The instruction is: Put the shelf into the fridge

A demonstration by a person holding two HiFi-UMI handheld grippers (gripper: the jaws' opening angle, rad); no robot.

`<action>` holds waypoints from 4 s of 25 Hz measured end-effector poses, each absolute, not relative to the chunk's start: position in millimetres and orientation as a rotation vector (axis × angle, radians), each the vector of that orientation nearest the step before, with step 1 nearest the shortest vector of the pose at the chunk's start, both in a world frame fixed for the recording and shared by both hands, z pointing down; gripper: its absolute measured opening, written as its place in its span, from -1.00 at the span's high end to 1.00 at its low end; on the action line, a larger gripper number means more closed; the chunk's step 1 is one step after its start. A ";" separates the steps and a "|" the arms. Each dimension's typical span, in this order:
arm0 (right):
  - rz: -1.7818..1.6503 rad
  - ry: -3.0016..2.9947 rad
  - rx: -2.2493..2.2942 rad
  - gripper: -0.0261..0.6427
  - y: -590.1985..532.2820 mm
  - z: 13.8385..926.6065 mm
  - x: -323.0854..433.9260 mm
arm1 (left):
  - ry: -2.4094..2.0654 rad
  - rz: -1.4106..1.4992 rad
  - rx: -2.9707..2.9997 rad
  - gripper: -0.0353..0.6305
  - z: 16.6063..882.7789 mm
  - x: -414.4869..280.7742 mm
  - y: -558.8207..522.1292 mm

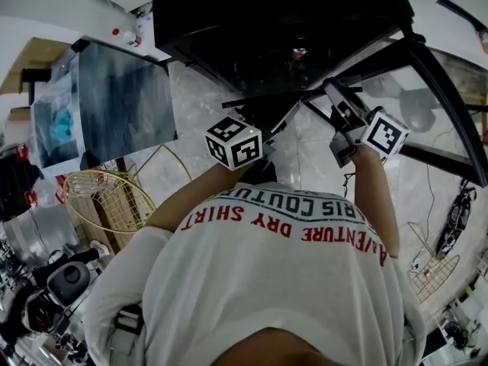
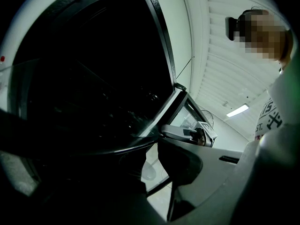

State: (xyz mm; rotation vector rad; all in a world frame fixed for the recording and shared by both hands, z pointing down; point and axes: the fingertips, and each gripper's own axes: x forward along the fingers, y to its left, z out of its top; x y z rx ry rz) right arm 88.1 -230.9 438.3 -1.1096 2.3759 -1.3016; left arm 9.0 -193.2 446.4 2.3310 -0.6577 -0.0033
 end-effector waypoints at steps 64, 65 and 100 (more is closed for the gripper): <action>-1.050 2.834 -1.247 0.76 -191.3 446.3 64.3 | -0.794 -0.037 2.376 0.57 438.7 -2.4 -295.5; -1.052 2.833 -1.248 0.76 -190.8 446.8 64.3 | -0.797 -0.039 2.376 0.57 439.0 -2.5 -296.9; -0.988 2.825 -1.213 0.81 -187.4 436.1 62.5 | -0.904 -0.033 2.374 0.55 434.3 -7.9 -310.7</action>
